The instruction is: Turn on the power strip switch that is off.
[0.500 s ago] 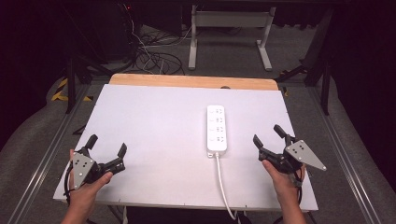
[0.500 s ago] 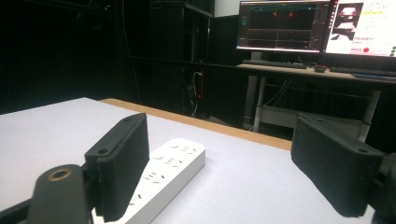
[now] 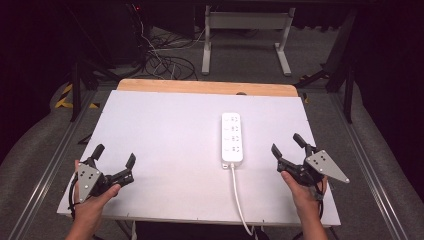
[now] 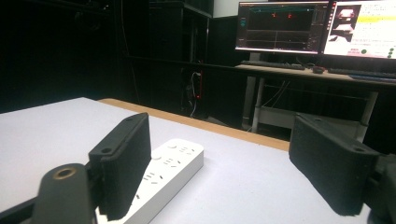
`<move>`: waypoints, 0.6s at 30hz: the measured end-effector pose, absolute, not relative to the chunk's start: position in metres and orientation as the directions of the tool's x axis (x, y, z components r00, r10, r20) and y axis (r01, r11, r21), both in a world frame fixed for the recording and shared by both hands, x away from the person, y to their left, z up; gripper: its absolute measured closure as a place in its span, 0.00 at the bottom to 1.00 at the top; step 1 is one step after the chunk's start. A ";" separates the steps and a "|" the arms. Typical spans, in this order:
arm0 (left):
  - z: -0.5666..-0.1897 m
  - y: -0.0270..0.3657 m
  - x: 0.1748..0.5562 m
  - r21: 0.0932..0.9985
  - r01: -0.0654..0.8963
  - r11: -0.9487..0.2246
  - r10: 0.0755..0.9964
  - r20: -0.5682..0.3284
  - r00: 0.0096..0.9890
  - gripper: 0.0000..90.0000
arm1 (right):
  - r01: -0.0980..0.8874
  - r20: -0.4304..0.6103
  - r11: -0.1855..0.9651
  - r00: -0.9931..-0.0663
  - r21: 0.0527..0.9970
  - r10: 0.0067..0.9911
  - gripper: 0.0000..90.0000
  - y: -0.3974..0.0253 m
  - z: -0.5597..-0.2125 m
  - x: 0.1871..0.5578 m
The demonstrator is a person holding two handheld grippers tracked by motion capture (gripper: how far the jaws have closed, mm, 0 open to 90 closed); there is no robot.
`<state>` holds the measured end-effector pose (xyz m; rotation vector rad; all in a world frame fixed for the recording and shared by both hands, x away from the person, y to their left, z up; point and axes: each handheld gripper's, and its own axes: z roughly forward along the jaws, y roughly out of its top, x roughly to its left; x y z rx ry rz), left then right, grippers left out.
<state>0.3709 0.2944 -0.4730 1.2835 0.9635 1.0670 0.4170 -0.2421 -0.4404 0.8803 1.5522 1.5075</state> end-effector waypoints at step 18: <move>-0.473 0.294 0.371 0.998 -0.069 -0.010 0.967 0.027 0.252 0.01 | -0.028 -0.065 0.059 -0.455 0.998 0.888 0.48 -0.242 -0.434 0.412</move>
